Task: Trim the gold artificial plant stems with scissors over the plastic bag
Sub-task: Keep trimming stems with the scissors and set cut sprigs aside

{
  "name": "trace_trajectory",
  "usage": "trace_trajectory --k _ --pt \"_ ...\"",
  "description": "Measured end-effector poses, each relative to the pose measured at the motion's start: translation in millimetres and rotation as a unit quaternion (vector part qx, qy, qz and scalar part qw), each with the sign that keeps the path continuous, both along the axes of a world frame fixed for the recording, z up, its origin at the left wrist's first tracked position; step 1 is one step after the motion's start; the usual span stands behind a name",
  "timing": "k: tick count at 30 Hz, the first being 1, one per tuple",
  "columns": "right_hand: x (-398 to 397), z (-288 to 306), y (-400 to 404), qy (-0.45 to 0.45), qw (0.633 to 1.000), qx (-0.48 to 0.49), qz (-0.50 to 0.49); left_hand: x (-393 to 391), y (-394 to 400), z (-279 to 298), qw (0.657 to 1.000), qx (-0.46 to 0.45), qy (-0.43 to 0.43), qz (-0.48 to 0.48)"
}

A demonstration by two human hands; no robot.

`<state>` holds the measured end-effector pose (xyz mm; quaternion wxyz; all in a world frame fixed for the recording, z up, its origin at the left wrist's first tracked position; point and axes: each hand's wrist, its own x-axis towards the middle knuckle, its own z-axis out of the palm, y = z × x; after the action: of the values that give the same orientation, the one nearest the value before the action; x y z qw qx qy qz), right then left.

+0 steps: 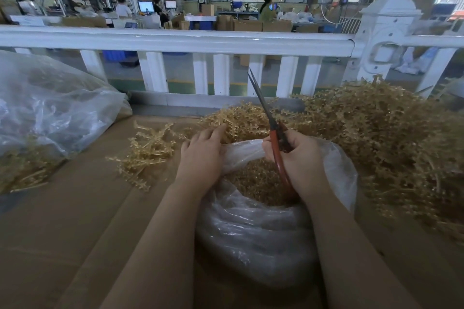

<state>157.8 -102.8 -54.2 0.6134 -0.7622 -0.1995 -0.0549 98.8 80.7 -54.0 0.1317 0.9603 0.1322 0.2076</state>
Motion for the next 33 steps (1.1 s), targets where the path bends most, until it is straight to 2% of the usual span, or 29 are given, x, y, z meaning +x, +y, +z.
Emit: trace_trajectory --k 3,5,9,11,13,16,18,21,28,33 --pt "-1 1 0 -0.003 1.0 -0.01 -0.001 -1 1 3 0.995 -0.065 -0.072 0.007" --pt "-2 1 0 -0.009 1.0 -0.017 -0.003 -5 1 5 0.983 -0.139 -0.11 0.036" --pt "-4 3 1 -0.013 1.0 -0.017 -0.005 -10 -2 11 0.926 -0.301 -0.217 0.067" --pt "-4 4 0 -0.008 1.0 -0.02 -0.002 -11 -2 16 0.9 -0.336 -0.272 0.062" --pt "-5 6 0 0.007 1.0 -0.015 0.002 -12 -4 20 0.909 -0.29 -0.299 0.035" --pt "-8 10 -2 0.021 1.0 0.019 0.009 -13 -14 24 0.93 -0.153 -0.335 -0.005" --pt "-10 13 -4 0.031 0.998 0.058 0.012 -12 -18 24 0.923 -0.129 -0.362 -0.016" --pt "-11 15 -7 0.038 0.995 0.097 0.013 -13 -17 27 0.903 -0.155 -0.402 0.009" --pt "-8 11 -7 0.034 0.992 0.12 0.038 -18 -23 41 0.841 -0.044 -0.538 0.042" --pt "-12 15 -9 0.059 0.985 0.15 0.057 -14 -24 36 0.859 0.062 -0.507 -0.047"
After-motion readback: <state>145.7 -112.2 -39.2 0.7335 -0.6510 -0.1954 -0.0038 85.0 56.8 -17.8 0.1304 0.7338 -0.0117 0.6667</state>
